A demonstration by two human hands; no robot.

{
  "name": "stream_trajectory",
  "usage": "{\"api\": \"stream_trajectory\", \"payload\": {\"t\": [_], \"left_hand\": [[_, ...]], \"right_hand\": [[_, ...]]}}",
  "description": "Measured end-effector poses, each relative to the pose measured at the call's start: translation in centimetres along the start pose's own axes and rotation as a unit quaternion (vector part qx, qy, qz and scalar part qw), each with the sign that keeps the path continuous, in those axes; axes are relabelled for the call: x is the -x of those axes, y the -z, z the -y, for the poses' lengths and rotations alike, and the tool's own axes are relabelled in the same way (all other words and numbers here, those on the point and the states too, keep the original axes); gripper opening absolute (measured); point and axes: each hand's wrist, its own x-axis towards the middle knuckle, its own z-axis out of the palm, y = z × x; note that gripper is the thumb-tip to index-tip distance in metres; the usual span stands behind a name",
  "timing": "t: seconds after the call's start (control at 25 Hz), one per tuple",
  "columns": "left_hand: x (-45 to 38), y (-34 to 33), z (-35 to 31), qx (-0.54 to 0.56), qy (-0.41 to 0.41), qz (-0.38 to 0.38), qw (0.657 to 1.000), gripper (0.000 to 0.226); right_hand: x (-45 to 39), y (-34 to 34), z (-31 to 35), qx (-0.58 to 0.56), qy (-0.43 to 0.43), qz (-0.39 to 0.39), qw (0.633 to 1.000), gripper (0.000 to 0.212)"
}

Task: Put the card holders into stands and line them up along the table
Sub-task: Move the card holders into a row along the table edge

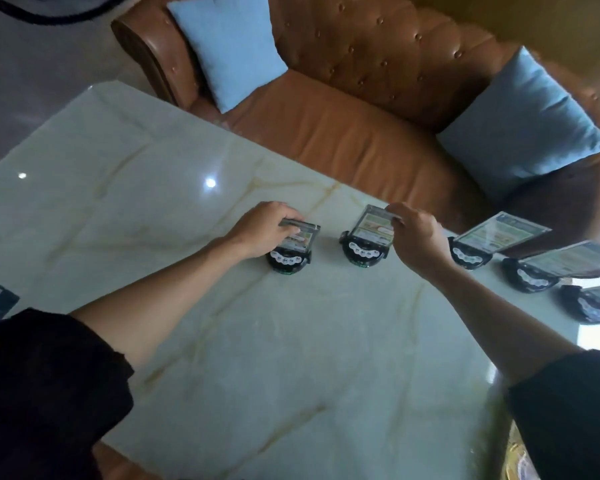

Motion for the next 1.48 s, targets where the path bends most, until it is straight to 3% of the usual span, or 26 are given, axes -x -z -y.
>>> {"api": "stream_trajectory", "payload": {"t": [0.32,0.6,1.12,1.48], "left_hand": [[-12.4,-2.7,-7.9,-0.006,-0.084,0.005,0.996,0.021],[-18.0,-5.7,-10.8,-0.023,-0.098,0.006,0.995,0.02],[-18.2,-6.0,-12.5,-0.045,-0.071,-0.014,0.996,0.025],[-13.3,-2.4,-17.9,-0.036,-0.108,-0.047,0.992,0.03]], "right_hand": [[-5.2,3.8,-9.2,0.01,-0.044,-0.081,0.996,0.03],[-6.6,3.8,-12.3,0.028,-0.061,-0.065,0.996,0.017],[-6.4,3.8,-13.4,0.051,-0.029,0.023,0.998,0.039],[-0.9,9.4,-12.3,0.055,-0.01,-0.028,0.998,0.039]]}}
